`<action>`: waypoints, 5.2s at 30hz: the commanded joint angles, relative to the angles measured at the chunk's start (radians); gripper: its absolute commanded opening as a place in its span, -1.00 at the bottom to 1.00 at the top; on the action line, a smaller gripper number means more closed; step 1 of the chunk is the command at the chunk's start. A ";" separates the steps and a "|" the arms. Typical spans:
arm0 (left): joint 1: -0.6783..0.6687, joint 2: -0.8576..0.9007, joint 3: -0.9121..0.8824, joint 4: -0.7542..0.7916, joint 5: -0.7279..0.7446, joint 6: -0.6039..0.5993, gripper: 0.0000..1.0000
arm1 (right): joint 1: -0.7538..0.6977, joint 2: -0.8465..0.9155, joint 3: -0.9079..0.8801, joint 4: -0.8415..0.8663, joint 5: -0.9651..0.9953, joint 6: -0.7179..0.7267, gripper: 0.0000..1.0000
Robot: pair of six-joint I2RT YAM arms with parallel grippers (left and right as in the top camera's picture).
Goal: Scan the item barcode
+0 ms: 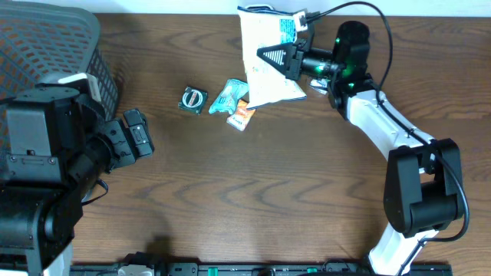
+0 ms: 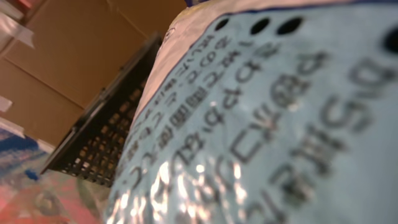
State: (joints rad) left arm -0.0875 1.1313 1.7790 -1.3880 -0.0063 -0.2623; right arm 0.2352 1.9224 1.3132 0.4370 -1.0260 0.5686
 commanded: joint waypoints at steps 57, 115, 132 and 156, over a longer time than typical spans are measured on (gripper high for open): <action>0.002 -0.002 0.007 -0.003 -0.005 0.002 0.95 | 0.012 -0.021 0.009 -0.103 0.060 -0.063 -0.98; 0.002 -0.002 0.007 -0.003 -0.005 0.002 0.96 | 0.354 0.033 0.405 -1.546 1.205 -0.593 0.99; 0.002 -0.002 0.007 -0.003 -0.005 0.002 0.95 | 0.238 0.058 -0.012 -1.318 0.836 -0.583 -0.98; 0.002 -0.002 0.007 -0.003 -0.005 0.002 0.95 | 0.149 0.227 0.447 -0.547 1.017 -0.462 -0.98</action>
State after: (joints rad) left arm -0.0875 1.1313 1.7790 -1.3884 -0.0063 -0.2623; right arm 0.3870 2.0617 1.7420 -0.2012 -0.0181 0.0330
